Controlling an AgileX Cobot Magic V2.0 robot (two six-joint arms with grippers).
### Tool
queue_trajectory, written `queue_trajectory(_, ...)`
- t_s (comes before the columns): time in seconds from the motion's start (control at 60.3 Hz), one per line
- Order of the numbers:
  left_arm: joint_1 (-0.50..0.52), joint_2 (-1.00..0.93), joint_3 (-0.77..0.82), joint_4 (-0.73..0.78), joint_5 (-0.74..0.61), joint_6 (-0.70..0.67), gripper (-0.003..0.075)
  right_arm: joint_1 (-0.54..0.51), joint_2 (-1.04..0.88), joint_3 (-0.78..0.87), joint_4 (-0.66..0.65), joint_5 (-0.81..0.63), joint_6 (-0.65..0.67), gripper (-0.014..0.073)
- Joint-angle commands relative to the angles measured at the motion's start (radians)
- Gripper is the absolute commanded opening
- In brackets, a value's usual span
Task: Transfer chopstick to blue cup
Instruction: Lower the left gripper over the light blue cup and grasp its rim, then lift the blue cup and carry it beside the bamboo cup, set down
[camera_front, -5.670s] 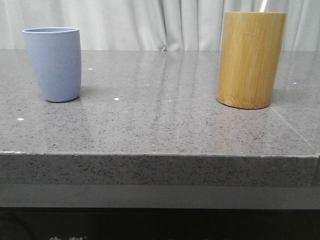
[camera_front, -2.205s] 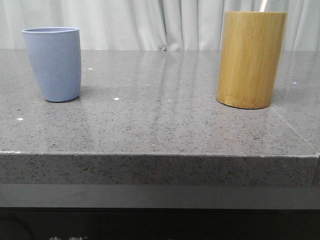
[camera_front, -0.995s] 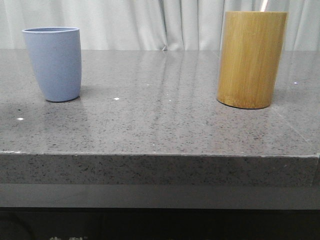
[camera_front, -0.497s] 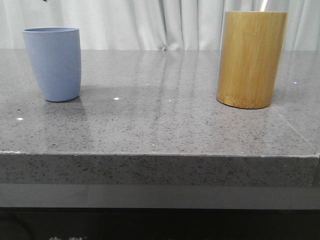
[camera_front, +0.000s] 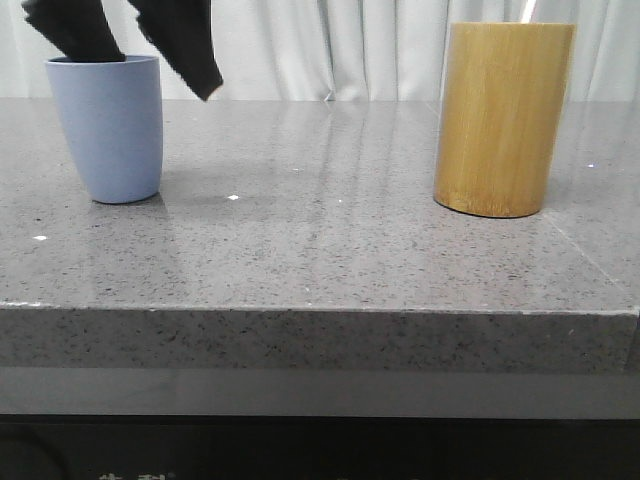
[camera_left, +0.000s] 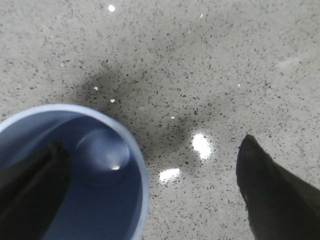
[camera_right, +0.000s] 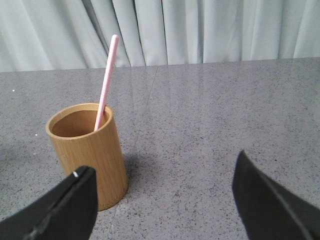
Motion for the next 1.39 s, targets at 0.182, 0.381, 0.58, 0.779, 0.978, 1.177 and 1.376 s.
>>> queue_trajectory(0.182, -0.007, -0.005, -0.035, 0.001, -0.001, -0.010, 0.0421, -0.005, 0.014, -0.026, 0.005, -0.077, -0.006, 0.0572)
queue_trajectory(0.381, -0.007, -0.005, -0.035, 0.014, -0.001, -0.010, 0.0114, -0.005, 0.014, -0.026, 0.005, -0.077, -0.006, 0.0572)
queue_trajectory(0.58, -0.007, -0.005, -0.037, 0.015, 0.003, -0.010, -0.0019, -0.005, 0.014, -0.026, 0.005, -0.077, -0.006, 0.0572)
queue_trajectory(0.779, -0.037, -0.005, -0.107, 0.013, 0.088, -0.010, -0.0019, -0.005, 0.014, -0.026, 0.005, -0.076, -0.006, 0.0572)
queue_trajectory(0.978, -0.136, -0.005, -0.228, 0.013, 0.096, -0.010, -0.0019, -0.004, 0.014, -0.026, 0.005, -0.076, -0.006, 0.0572)
queue_trajectory(1.177, -0.238, 0.015, -0.295, 0.013, 0.049, -0.010, -0.0019, -0.004, 0.014, -0.026, 0.005, -0.076, -0.006, 0.0572)
queue_trajectory(1.376, -0.295, 0.078, -0.320, 0.013, 0.019, -0.010, -0.0019, -0.004, 0.014, -0.026, 0.005, -0.076, -0.006, 0.0572)
